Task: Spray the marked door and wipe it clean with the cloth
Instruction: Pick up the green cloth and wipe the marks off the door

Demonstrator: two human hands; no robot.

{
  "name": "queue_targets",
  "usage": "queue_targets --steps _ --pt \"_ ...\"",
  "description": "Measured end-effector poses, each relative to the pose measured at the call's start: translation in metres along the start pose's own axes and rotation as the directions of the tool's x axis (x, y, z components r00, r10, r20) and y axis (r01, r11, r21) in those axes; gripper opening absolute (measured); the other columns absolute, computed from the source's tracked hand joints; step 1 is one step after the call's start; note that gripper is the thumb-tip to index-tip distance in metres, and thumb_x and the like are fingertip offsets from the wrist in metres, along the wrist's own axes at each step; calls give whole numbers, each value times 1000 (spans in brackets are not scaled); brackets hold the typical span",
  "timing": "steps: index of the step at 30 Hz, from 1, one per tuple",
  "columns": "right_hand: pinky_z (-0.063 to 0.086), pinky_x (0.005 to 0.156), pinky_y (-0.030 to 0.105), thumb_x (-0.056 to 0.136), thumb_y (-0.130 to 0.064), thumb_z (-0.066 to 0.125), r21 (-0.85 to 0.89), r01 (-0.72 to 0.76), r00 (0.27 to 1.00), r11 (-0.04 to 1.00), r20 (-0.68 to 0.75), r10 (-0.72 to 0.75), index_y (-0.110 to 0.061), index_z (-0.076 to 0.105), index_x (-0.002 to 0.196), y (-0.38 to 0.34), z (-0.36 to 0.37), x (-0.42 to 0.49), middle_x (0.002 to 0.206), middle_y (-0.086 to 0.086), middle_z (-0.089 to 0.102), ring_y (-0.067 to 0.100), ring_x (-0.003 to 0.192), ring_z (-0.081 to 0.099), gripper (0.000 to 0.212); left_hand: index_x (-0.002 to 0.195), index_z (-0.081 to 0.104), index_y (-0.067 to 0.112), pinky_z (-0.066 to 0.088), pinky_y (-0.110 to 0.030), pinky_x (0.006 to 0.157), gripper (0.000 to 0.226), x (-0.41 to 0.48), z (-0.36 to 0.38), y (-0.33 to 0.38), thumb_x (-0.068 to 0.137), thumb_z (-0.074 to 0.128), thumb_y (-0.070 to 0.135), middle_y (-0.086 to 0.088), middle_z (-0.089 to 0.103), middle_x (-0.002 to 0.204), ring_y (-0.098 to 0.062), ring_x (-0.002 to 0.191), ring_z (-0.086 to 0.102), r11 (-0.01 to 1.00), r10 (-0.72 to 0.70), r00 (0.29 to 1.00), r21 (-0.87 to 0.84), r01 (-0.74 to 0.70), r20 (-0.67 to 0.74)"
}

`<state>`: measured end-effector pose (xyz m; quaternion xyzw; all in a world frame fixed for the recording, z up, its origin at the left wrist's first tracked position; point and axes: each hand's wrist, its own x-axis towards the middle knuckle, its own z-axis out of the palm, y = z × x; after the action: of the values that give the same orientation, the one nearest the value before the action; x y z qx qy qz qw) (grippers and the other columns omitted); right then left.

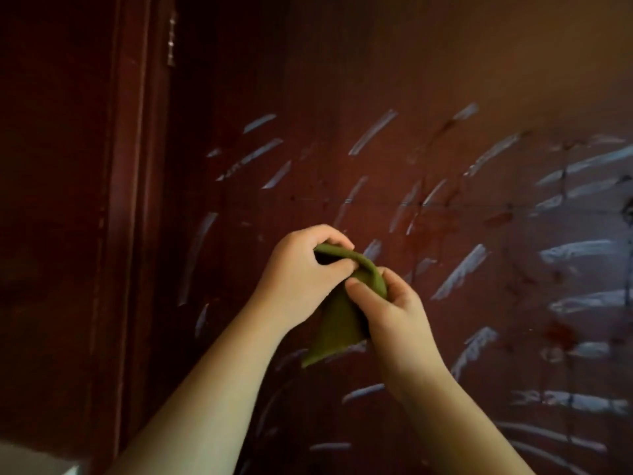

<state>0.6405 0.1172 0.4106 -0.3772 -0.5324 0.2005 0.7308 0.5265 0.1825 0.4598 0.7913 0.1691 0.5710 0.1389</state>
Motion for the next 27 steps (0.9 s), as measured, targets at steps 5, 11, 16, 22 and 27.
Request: queue_targets --steps 5,11,16,22,27 --pt "46 55 33 90 -11 65 -166 193 921 967 -308 -237 -8 60 83 -26 -32 43 66 2 57 11 60 52 9 113 63 27 52 -36 91 30 50 46 3 84 71 20 10 65 111 -11 105 61 990 140 989 35 -139 -53" --pt "48 60 27 89 -15 59 -543 398 625 739 -430 -652 -16 51 83 -62 -63 122 81 4 59 9 66 57 10 148 38 21 29 -47 117 70 126 65 -8 88 68 39 0 36 155 -23 146 27 862 325 945 402 -310 33" --pt "36 75 16 80 -14 60 -860 393 407 324 -154 -901 -11 52 88 -92 -94 198 105 5 51 19 93 50 12 157 7 28 6 -53 123 97 179 94 -2 84 63 59 -1 -3 166 -27 153 -8 767 248 958 576 -283 142" --pt "47 88 44 78 -24 64 -964 231 661 -132 255 -706 -7 60 90 -71 -127 223 115 14 56 35 107 49 22 157 6 29 5 -54 123 104 188 107 -13 80 67 62 1 -11 166 -26 152 -12 694 238 960 666 -272 144" --pt "40 97 33 95 -46 39 -897 440 675 -46 364 -642 -15 66 110 -68 -131 203 126 4 61 23 119 49 44 156 14 22 5 -55 122 100 190 107 -13 81 67 62 1 -12 166 -26 152 -13 688 236 960 672 -274 149"
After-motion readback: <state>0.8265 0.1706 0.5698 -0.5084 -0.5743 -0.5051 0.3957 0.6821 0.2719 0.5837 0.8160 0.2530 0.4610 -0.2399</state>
